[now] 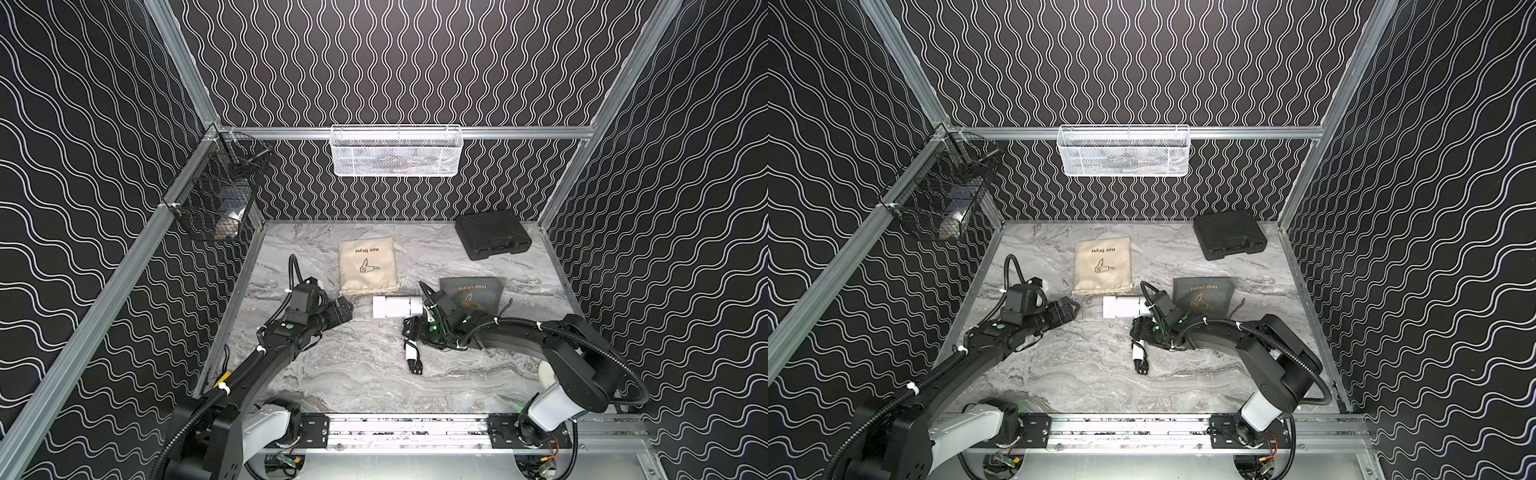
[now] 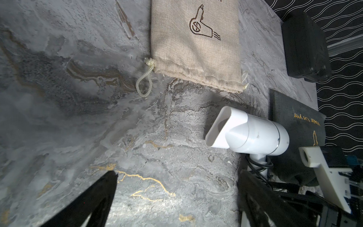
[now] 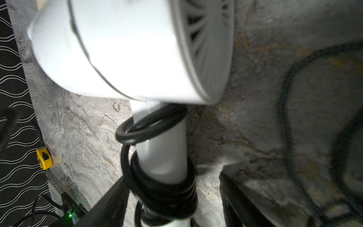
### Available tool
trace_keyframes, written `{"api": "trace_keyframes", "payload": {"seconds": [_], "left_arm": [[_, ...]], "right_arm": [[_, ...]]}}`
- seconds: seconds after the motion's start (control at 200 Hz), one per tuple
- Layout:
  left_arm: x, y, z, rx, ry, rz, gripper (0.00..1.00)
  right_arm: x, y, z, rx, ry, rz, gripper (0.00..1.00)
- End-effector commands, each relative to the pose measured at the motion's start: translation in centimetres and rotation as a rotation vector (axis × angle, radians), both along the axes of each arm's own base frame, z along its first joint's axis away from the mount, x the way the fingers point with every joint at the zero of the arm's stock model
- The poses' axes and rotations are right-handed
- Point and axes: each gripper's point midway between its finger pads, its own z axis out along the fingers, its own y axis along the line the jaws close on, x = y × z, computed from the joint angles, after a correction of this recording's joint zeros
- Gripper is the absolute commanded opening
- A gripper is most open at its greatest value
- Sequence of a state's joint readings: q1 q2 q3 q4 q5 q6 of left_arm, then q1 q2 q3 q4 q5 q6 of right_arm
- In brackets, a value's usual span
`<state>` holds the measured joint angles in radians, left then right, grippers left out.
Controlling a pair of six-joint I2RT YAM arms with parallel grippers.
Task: Pack away hair dryers
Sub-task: Pick up the hair dryer from the center of the board.
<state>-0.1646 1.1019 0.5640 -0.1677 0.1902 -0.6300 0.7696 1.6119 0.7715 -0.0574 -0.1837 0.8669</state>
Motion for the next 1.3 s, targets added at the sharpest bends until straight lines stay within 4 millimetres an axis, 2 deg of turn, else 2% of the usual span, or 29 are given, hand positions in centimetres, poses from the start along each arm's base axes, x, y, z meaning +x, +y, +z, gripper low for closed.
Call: {"api": "trace_keyframes", "payload": {"seconds": [0.0,0.24,0.35,0.48,0.69,0.801,0.926,1.191,1.296], "left_arm": [[0.5,-0.2,0.6,-0.015,-0.027,0.0,0.99],[0.7,-0.4,0.3,-0.039,-0.022,0.006,0.99],[0.7,-0.3,0.6,-0.021,-0.026,-0.001,0.99],[0.8,-0.3,1.0,-0.013,-0.035,-0.006,0.99],[1.2,-1.2,1.1,-0.053,-0.045,-0.04,0.99],[1.7,-2.2,2.3,-0.091,-0.096,-0.086,0.99],[2.6,-3.6,4.0,-0.158,-0.154,-0.142,0.99],[5.0,-7.6,9.3,-0.376,-0.309,-0.314,0.99],[5.5,-9.6,10.5,-0.429,-0.309,-0.456,0.99]], "right_arm": [[-0.5,-0.5,-0.2,-0.011,0.018,-0.029,0.7],[-1.1,0.9,-1.4,-0.084,0.033,0.02,0.59],[-0.8,0.5,-1.8,-0.098,0.026,-0.011,0.51],[-0.6,-0.1,-0.7,-0.107,-0.014,-0.019,0.46],[0.4,-0.7,2.1,-0.092,-0.144,-0.001,0.28],[0.6,-0.6,4.3,-0.042,-0.244,0.04,0.23],[0.4,-1.2,5.9,-0.034,-0.324,0.082,0.15],[-0.6,-3.6,8.3,-0.111,-0.462,0.189,0.13],[-1.1,-3.7,9.0,-0.132,-0.507,0.264,0.13]]}}
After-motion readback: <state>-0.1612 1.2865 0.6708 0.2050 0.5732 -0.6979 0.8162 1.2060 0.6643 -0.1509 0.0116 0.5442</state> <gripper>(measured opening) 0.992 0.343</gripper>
